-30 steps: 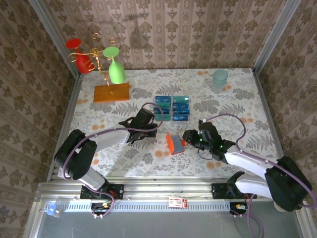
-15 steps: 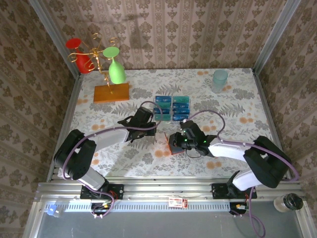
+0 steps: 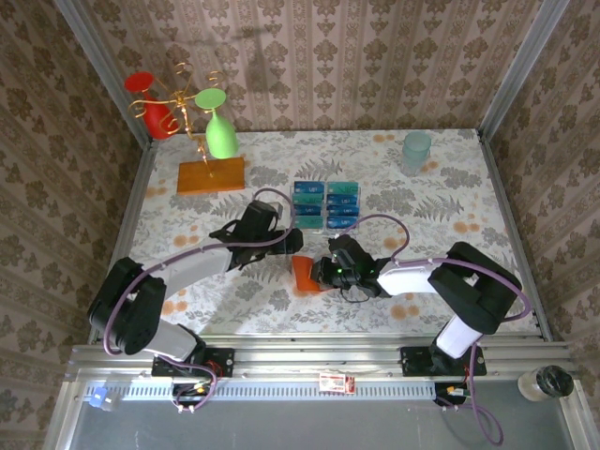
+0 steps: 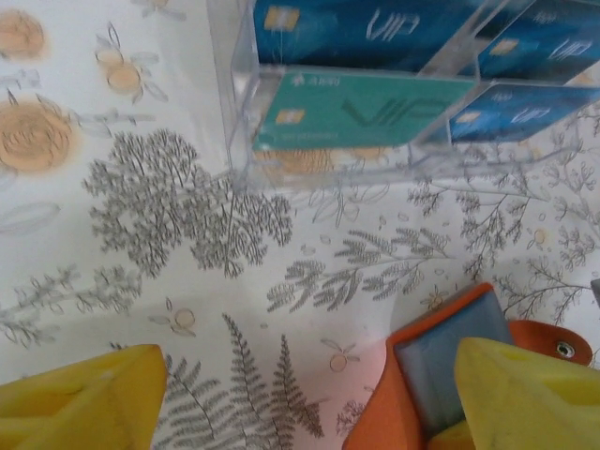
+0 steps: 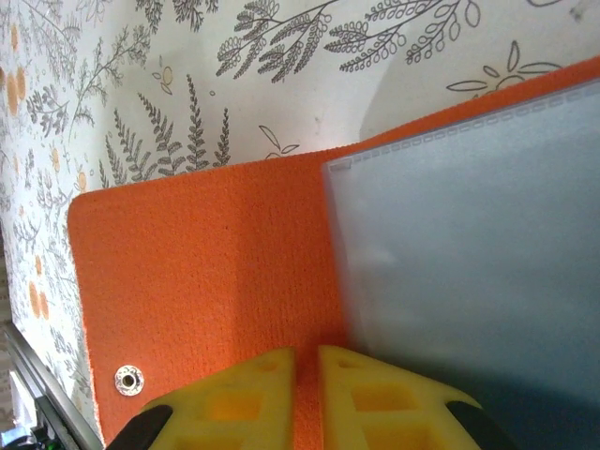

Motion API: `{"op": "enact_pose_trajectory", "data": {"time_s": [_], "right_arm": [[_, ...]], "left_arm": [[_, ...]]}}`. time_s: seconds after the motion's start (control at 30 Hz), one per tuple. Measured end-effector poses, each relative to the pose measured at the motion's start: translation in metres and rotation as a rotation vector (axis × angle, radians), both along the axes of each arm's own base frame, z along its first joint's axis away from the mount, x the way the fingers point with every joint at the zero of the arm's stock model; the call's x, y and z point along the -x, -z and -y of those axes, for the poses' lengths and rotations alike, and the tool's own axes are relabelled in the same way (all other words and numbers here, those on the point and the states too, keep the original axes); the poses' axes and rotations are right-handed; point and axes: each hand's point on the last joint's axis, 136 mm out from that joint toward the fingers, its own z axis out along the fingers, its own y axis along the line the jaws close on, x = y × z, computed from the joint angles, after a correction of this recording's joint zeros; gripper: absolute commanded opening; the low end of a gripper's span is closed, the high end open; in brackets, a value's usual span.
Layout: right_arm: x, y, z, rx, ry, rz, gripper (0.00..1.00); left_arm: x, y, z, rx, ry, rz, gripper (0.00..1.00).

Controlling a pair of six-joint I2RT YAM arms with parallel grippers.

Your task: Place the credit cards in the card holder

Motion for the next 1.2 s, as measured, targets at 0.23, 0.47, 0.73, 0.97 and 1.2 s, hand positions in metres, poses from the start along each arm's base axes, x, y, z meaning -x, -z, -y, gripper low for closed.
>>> {"op": "enact_pose_trajectory", "data": {"time_s": [0.23,0.47,0.73,0.97,1.2], "right_arm": [[-0.001,0.001,0.001,-0.016,0.025,-0.006,0.14],[-0.001,0.001,0.003,-0.039,0.053,-0.003,0.13],[-0.002,0.001,0.003,-0.056,0.070,-0.001,0.12],[0.001,0.001,0.002,-0.057,0.065,-0.004,0.00],[0.005,0.001,-0.003,-0.054,0.051,-0.003,0.00]], "left_arm": [[0.030,0.013,0.014,-0.066,0.067,-0.015,0.80],[0.056,0.044,-0.002,-0.184,0.061,-0.047,0.71],[0.053,0.065,-0.021,-0.307,0.017,-0.061,0.66],[0.043,0.068,-0.019,-0.369,0.028,-0.055,0.65],[0.025,0.067,-0.020,-0.365,0.022,-0.060,0.65]]}}
